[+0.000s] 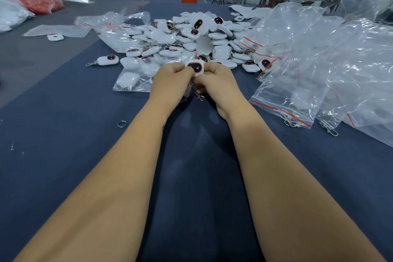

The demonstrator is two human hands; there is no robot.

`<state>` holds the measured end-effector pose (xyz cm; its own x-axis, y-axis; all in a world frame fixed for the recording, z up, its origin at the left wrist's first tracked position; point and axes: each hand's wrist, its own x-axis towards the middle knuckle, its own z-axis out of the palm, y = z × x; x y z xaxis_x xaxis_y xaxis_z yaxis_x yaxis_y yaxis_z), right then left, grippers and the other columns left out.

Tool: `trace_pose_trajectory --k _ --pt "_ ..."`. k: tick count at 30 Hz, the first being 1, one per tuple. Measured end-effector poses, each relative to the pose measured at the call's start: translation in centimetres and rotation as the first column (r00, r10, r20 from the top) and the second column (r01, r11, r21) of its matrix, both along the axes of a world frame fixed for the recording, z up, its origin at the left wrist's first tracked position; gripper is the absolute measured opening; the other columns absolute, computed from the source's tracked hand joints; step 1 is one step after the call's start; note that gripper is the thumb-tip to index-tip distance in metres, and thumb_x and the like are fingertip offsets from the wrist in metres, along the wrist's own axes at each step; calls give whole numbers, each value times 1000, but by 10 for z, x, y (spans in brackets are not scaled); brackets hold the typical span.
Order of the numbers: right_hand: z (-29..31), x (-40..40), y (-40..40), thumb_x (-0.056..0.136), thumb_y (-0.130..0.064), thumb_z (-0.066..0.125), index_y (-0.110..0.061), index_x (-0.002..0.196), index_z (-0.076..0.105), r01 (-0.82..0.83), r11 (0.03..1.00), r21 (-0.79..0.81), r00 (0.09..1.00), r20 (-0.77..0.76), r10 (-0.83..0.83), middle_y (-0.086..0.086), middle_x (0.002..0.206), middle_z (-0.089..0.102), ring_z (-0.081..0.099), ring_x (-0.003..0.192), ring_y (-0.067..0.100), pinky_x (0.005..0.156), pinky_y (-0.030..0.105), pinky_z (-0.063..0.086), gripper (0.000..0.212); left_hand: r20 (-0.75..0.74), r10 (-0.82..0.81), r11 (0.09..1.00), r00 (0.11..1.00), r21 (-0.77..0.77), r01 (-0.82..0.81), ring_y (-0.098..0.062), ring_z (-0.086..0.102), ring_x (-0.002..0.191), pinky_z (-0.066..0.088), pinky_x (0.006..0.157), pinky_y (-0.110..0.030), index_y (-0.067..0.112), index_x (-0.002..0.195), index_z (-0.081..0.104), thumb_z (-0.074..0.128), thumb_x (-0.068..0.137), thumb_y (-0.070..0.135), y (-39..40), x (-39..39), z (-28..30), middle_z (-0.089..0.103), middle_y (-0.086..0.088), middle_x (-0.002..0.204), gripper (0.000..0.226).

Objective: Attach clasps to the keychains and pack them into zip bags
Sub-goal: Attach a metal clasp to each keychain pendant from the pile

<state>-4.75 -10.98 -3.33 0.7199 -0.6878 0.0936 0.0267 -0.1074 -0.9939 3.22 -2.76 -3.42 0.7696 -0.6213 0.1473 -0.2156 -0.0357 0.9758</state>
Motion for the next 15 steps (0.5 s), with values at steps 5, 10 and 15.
trace_pose_trajectory --k 5,10,15 --pt "0 3 -1 87 1 55 -10 106 65 19 999 48 999 39 -21 4 80 65 60 66 13 58 22 47 24 35 -9 1000 999 -8 9 -20 46 62 40 65 -34 -7 84 62 59 72 36 1 1 -1 59 -24 73 45" --pt "0 1 -1 92 -5 51 -23 93 66 25 999 31 996 81 -27 4 86 65 61 70 14 65 28 52 23 40 -24 1000 999 -5 24 -21 44 59 38 64 -34 -9 78 59 55 71 30 1 1 -2 53 -15 65 40" --pt "-1 0 1 91 -7 51 -23 92 65 45 999 -17 997 69 -43 2 79 64 59 66 12 59 24 50 22 15 -38 999 999 10 38 -20 47 61 39 66 -34 14 64 60 56 71 33 1 1 -2 56 -6 63 21"
